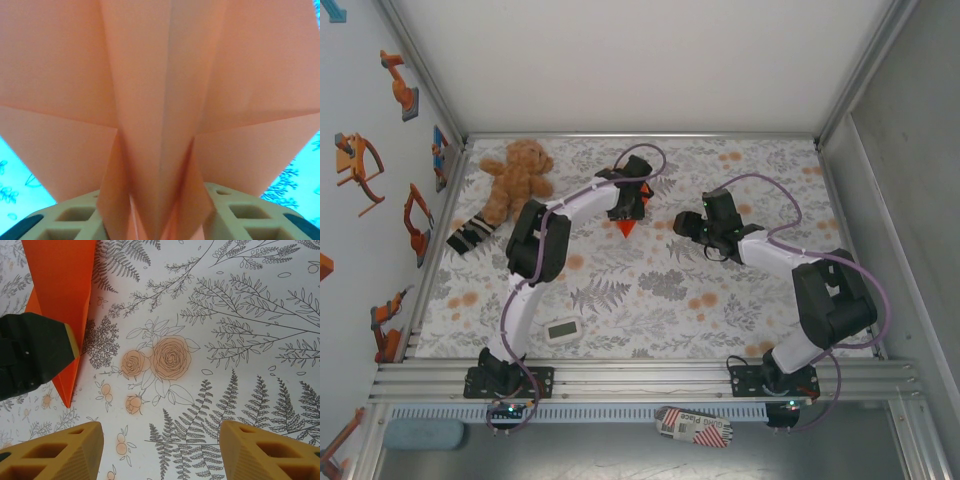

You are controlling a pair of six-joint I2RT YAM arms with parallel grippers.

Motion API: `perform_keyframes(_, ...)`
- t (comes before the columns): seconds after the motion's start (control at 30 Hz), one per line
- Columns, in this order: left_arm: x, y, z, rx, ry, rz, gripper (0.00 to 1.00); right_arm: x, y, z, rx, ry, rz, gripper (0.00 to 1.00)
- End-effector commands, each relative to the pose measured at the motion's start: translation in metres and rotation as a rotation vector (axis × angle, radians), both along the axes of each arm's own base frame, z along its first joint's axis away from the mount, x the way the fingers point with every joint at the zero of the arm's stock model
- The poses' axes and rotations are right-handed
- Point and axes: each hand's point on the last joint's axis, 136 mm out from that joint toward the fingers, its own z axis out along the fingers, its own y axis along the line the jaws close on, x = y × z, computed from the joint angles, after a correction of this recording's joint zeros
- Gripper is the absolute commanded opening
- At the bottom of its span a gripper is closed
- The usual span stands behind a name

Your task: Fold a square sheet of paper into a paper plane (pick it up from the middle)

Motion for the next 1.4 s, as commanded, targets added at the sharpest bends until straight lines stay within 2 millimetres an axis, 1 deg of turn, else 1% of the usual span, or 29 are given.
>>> perform_keyframes(0.0, 0.004, 0.001, 0.069, -0.079, -0.097, 0.033, 0.48, 0.009, -0.003, 0.019, 0.005, -0.04, -0.028, 0.62)
perform_keyframes(0.13, -0.005, 0.012, 0.099, -0.117, -0.145, 0.072, 0.53, 0.011, -0.012, 0.032, -0.035, -0.069, -0.053, 0.62)
perform_keyframes(0.2, -0.01, 0.02, 0.114, -0.131, -0.184, 0.09, 0.55, 0.011, -0.023, 0.045, -0.076, -0.097, -0.076, 0.63)
perform_keyframes(0.3, -0.025, 0.046, 0.144, -0.134, -0.283, 0.124, 0.63, 0.009, -0.051, 0.073, -0.187, -0.168, -0.13, 0.64)
perform_keyframes(0.4, -0.043, 0.089, 0.167, -0.092, -0.417, 0.171, 0.79, 0.003, -0.089, 0.108, -0.333, -0.261, -0.208, 0.68)
perform_keyframes(0.43, -0.051, 0.106, 0.172, -0.059, -0.466, 0.187, 0.87, -0.001, -0.103, 0.12, -0.389, -0.297, -0.236, 0.71)
perform_keyframes(0.47, -0.057, 0.123, 0.174, -0.017, -0.514, 0.201, 0.93, -0.004, -0.117, 0.131, -0.446, -0.329, -0.268, 0.77)
perform_keyframes(0.5, -0.064, 0.14, 0.181, 0.012, -0.559, 0.221, 0.97, -0.007, -0.129, 0.137, -0.492, -0.349, -0.299, 0.89)
perform_keyframes(0.53, -0.071, 0.157, 0.181, 0.048, -0.591, 0.236, 0.99, -0.011, -0.143, 0.143, -0.537, -0.365, -0.341, 0.95)
perform_keyframes(0.57, -0.077, 0.172, 0.182, 0.08, -0.617, 0.241, 0.96, -0.015, -0.154, 0.146, -0.579, -0.372, -0.371, 0.99)
perform_keyframes(0.67, -0.094, 0.218, 0.176, 0.18, -0.696, 0.31, 0.96, -0.025, -0.19, 0.151, -0.712, -0.379, -0.505, 1.0)
perform_keyframes(0.7, -0.099, 0.229, 0.176, 0.196, -0.723, 0.332, 0.96, -0.028, -0.199, 0.149, -0.741, -0.381, -0.542, 1.0)
perform_keyframes(0.77, -0.111, 0.254, 0.17, 0.237, -0.779, 0.38, 0.96, -0.032, -0.213, 0.143, -0.781, -0.418, -0.6, 0.99)
perform_keyframes(0.87, -0.125, 0.281, 0.161, 0.258, -0.826, 0.436, 0.96, -0.04, -0.232, 0.125, -0.773, -0.445, -0.661, 0.99)
perform_keyframes(0.93, -0.13, 0.295, 0.149, 0.265, -0.823, 0.451, 0.96, -0.045, -0.242, 0.115, -0.77, -0.462, -0.685, 0.99)
perform_keyframes(1.0, -0.133, 0.306, 0.14, 0.288, -0.827, 0.457, 0.96, -0.049, -0.248, 0.1, -0.801, -0.498, -0.685, 0.99)
perform_keyframes(1.03, -0.133, 0.313, 0.14, 0.291, -0.85, 0.475, 0.96, -0.05, -0.249, 0.093, -0.81, -0.518, -0.681, 0.99)
perform_keyframes(1.07, -0.131, 0.311, 0.139, 0.267, -0.841, 0.446, 0.96, -0.05, -0.25, 0.084, -0.813, -0.517, -0.663, 0.99)
perform_keyframes(1.13, -0.124, 0.31, 0.139, 0.257, -0.885, 0.397, 0.96, -0.047, -0.249, 0.071, -0.809, -0.506, -0.624, 0.99)
perform_keyframes(1.2, -0.118, 0.31, 0.135, 0.258, -0.906, 0.351, 0.96, -0.041, -0.244, 0.06, -0.8, -0.512, -0.578, 0.99)
perform_keyframes(1.27, -0.112, 0.312, 0.126, 0.236, -0.896, 0.324, 0.96, -0.034, -0.239, 0.053, -0.784, -0.535, -0.543, 0.99)
perform_keyframes(1.33, -0.104, 0.315, 0.115, 0.182, -0.878, 0.307, 0.96, -0.026, -0.238, 0.043, -0.762, -0.528, -0.514, 0.99)
perform_keyframes(1.37, -0.101, 0.315, 0.111, 0.163, -0.877, 0.296, 0.96, -0.022, -0.238, 0.04, -0.762, -0.53, -0.505, 0.98)
